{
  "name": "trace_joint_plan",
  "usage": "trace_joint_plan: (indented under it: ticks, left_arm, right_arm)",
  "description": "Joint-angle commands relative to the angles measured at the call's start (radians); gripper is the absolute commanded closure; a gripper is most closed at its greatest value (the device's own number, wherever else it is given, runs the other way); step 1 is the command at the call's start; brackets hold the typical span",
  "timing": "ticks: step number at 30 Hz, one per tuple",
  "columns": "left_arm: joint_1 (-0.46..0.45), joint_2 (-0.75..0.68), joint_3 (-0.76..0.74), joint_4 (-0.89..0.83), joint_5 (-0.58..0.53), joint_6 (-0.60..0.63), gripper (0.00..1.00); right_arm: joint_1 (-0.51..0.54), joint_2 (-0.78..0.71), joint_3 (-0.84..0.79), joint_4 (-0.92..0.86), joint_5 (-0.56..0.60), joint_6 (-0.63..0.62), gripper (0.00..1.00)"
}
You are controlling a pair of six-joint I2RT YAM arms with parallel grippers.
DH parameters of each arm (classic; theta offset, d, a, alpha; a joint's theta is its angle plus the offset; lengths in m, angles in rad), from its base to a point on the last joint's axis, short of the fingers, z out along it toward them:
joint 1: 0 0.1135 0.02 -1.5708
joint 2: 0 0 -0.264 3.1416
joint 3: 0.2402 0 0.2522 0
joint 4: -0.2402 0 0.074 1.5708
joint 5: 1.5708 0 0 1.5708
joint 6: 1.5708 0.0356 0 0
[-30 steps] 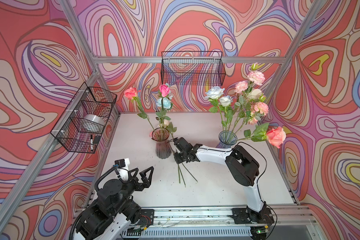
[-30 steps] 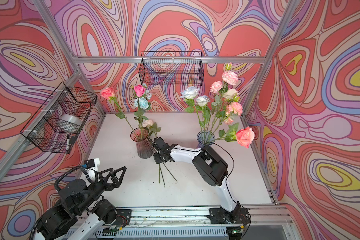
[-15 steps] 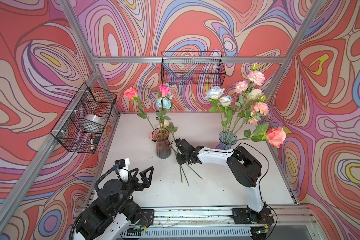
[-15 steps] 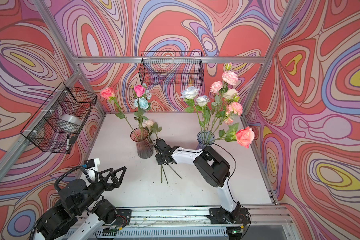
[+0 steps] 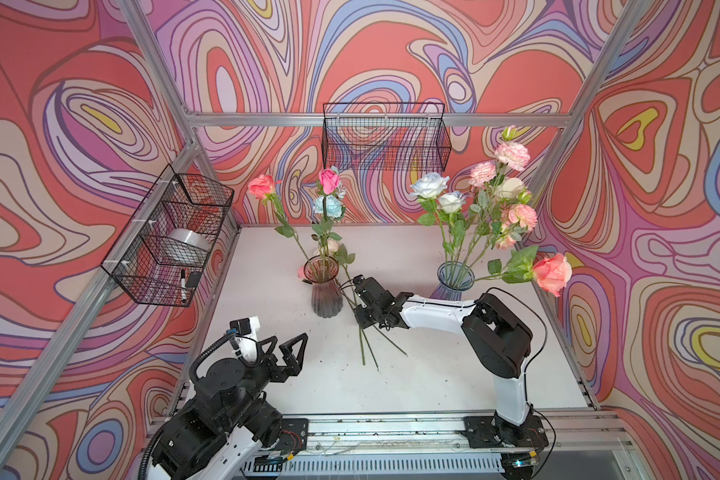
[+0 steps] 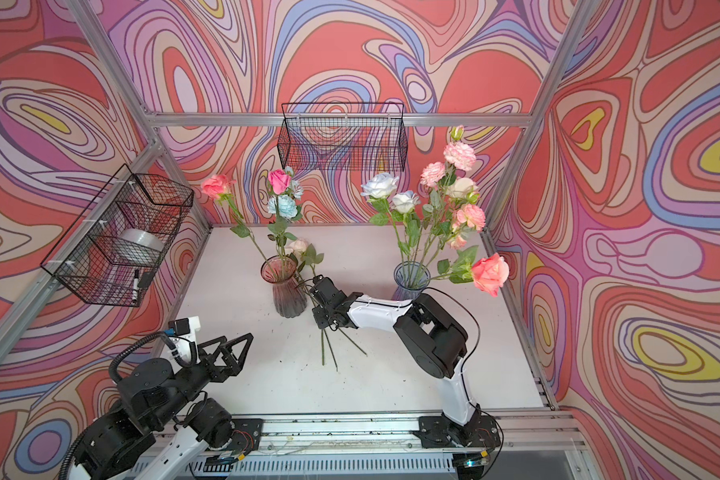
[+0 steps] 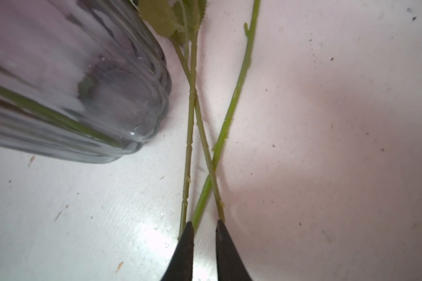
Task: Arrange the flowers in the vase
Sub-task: 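Close the right gripper on the white rose stem and lift it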
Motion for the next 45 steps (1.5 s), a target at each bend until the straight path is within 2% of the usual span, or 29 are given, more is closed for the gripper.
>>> trace_joint_plan:
  ticks: [1,15,19,22,31,37,42,45]
  left_arm:
    - [-0.006,0.006,-0.010,-0.003,0.007,-0.009,0.00]
    - [-0.006,0.005,-0.009,-0.005,0.006,-0.006,0.00]
    - [-0.006,0.005,-0.007,-0.006,0.006,-0.006,0.00]
    - [-0.006,0.007,-0.008,-0.005,0.008,-0.006,0.00]
    - [-0.006,0.008,-0.006,-0.006,0.003,-0.004,0.00]
    - [-0.006,0.026,0.008,0.004,0.033,0.032,0.01]
    - [-0.006,0.083,0.000,0.091,0.138,0.037,0.05]
    - [-0.006,0.162,0.010,0.174,0.222,0.039,0.07]
  right_arm:
    - [0.000,-0.006,0.011,0.022,-0.065,0.006,0.81]
    - [0.011,0.149,0.122,-0.014,-0.017,-0.021,0.81]
    - [0.011,0.125,0.100,0.001,-0.016,-0.013,0.87]
    - [0.011,0.099,0.087,0.003,-0.017,-0.009,0.99]
    - [0.011,-0.099,-0.044,0.114,-0.009,0.142,1.00]
    - [0.009,-0.248,-0.126,0.091,0.083,0.199,1.00]
    - [0.002,-0.430,-0.276,0.094,0.151,0.268,1.00]
    - [0.001,-0.566,-0.388,0.158,0.182,0.306,1.00]
